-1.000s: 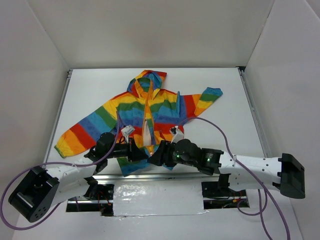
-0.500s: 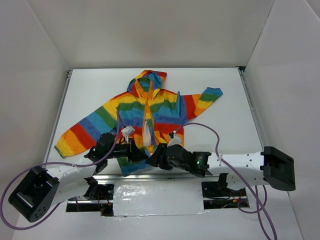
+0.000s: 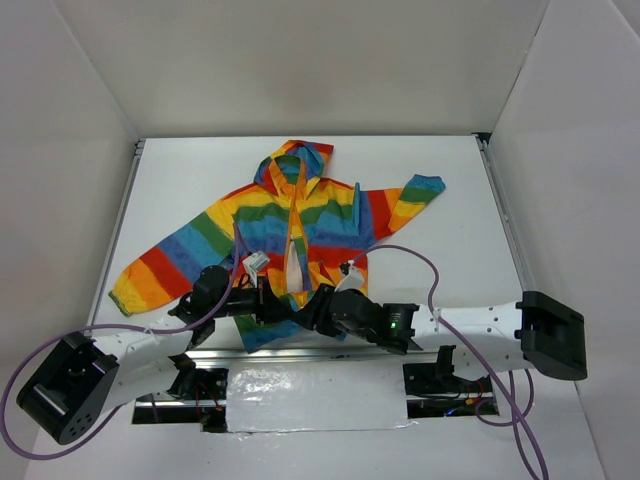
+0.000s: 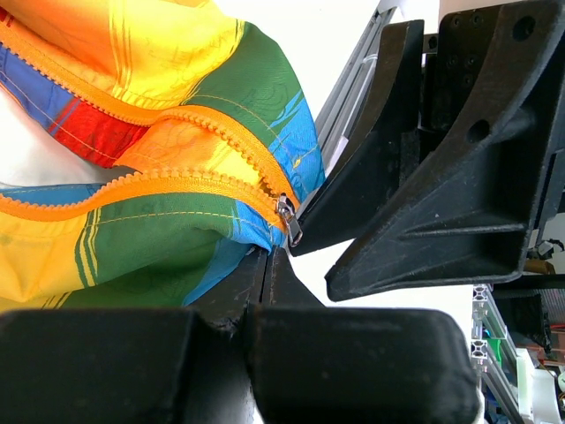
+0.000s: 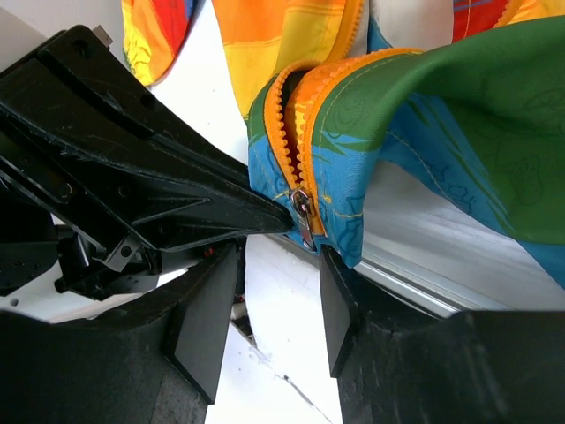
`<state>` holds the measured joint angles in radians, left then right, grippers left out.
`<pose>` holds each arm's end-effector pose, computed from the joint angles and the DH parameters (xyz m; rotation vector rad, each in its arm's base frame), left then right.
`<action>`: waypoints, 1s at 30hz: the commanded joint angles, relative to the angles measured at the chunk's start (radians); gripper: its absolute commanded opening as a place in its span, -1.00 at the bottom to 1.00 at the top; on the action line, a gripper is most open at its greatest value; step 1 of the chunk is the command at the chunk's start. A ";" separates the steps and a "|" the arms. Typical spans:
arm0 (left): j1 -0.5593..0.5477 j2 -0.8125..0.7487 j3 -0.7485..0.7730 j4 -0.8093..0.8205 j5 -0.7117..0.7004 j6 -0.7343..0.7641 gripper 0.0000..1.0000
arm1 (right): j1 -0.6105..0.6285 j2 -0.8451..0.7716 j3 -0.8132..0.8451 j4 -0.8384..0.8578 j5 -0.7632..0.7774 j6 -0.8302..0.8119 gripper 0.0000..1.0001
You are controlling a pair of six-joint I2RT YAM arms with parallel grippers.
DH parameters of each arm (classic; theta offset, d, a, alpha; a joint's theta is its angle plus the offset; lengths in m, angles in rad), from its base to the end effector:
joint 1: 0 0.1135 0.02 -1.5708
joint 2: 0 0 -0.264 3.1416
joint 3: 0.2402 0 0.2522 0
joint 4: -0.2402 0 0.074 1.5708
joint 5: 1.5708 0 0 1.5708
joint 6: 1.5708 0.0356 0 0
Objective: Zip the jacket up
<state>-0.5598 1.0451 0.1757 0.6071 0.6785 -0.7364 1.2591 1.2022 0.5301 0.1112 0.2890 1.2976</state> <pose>0.1488 -0.1196 0.1671 0.3607 2.0279 -1.4798 0.0849 0.2305 0.1967 0.2340 2.3435 1.1440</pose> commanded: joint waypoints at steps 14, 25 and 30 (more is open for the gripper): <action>-0.005 0.004 -0.002 0.069 0.021 0.011 -1.00 | 0.008 0.016 0.021 0.045 0.055 0.032 -0.18; -0.006 0.006 -0.002 0.069 0.026 0.009 -1.00 | 0.008 0.025 0.022 0.039 0.073 0.046 -0.33; -0.006 0.007 -0.005 0.079 0.029 0.008 -1.00 | 0.008 0.028 0.024 0.038 0.084 0.055 -0.43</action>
<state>-0.5598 1.0458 0.1757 0.6079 0.6792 -0.7368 1.2591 1.2205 0.5301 0.1188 0.3302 1.3407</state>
